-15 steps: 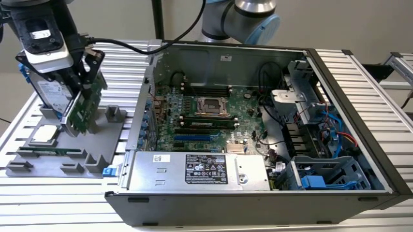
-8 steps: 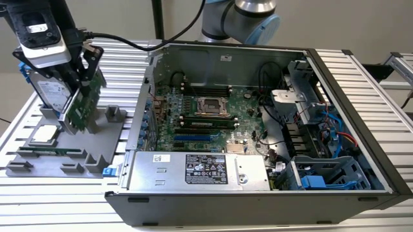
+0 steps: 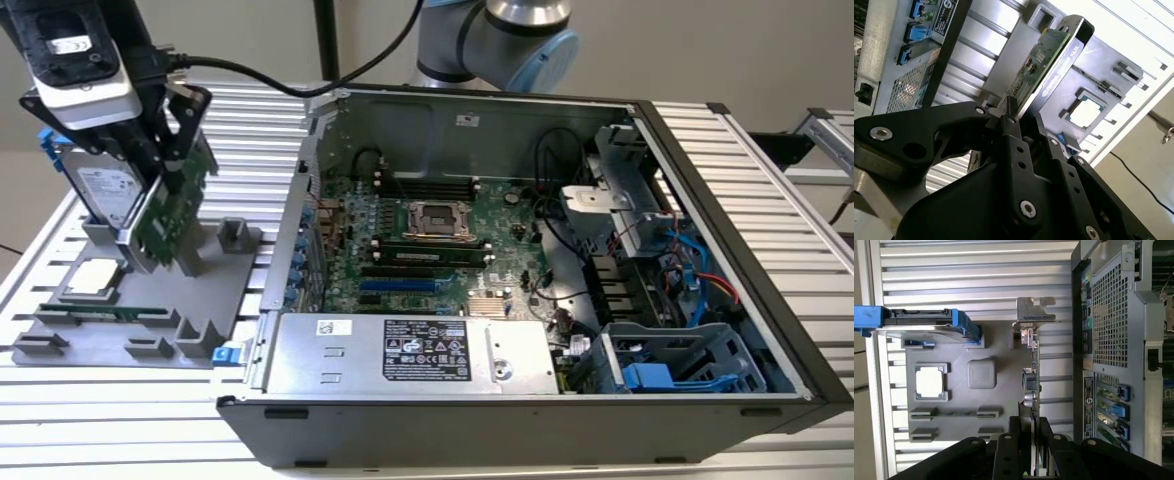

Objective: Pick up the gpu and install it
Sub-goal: 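Pick up the gpu and move the gpu toward the slot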

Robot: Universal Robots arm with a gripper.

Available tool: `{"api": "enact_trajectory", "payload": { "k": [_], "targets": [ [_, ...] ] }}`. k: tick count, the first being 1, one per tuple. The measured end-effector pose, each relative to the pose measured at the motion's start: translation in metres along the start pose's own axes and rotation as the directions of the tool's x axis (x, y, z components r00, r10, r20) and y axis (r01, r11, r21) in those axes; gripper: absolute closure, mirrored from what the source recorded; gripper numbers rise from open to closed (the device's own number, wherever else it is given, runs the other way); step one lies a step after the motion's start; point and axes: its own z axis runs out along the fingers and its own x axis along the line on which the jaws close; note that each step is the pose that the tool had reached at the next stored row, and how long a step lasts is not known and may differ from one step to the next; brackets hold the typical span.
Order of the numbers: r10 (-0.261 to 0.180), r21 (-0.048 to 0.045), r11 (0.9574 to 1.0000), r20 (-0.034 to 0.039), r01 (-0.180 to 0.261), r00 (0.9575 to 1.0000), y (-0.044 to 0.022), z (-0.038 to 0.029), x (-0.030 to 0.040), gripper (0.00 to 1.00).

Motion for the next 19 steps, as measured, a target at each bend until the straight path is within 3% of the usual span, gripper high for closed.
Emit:
{"api": "enact_trajectory", "payload": {
  "k": [19],
  "targets": [
    [0.0, 0.0, 1.0, 0.0, 0.0, 1.0, 0.0002, -0.0159, -0.0004, 1.0]
  ]
}}
